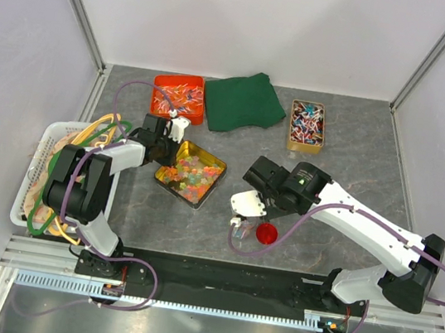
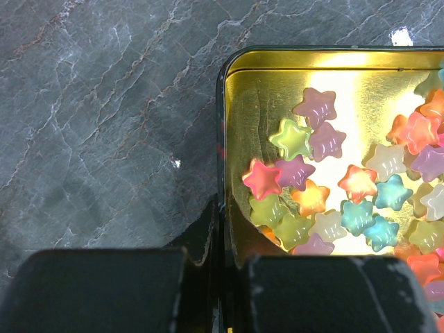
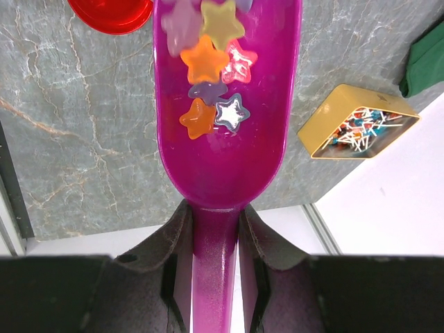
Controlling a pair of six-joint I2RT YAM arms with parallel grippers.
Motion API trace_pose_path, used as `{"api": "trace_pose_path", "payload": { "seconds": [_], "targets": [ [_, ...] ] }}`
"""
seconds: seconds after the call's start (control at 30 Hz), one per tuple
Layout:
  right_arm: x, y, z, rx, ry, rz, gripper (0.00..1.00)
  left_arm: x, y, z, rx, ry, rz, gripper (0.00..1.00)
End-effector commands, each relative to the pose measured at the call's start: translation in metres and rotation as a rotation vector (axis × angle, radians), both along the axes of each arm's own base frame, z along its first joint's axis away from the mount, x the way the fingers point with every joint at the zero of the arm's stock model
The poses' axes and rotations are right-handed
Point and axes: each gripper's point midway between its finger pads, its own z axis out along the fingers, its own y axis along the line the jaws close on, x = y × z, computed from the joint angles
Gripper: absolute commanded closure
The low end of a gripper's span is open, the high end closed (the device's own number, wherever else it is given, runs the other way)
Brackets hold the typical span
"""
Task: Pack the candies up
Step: Place the fake candies in the packing bottle.
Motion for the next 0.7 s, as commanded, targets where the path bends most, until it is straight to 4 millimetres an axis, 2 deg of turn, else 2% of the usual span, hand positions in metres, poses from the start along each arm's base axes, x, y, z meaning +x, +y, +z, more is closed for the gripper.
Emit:
{"api": "trace_pose_path", "payload": {
  "seconds": [0.0,0.67],
  "targets": [
    [-0.0102,-0.0227,0.0132,-0.071,-0.008,-0.002,1.0,0.0162,-0.0029,0.0104,-0.023,-0.052,-0.018,0.98],
    [-0.0067,-0.0259,0.019,-0.087,-0.048,0.0,1.0,0.016,-0.0029,0.0099,-0.026,-0.049,-0.017,0.98]
  ]
}}
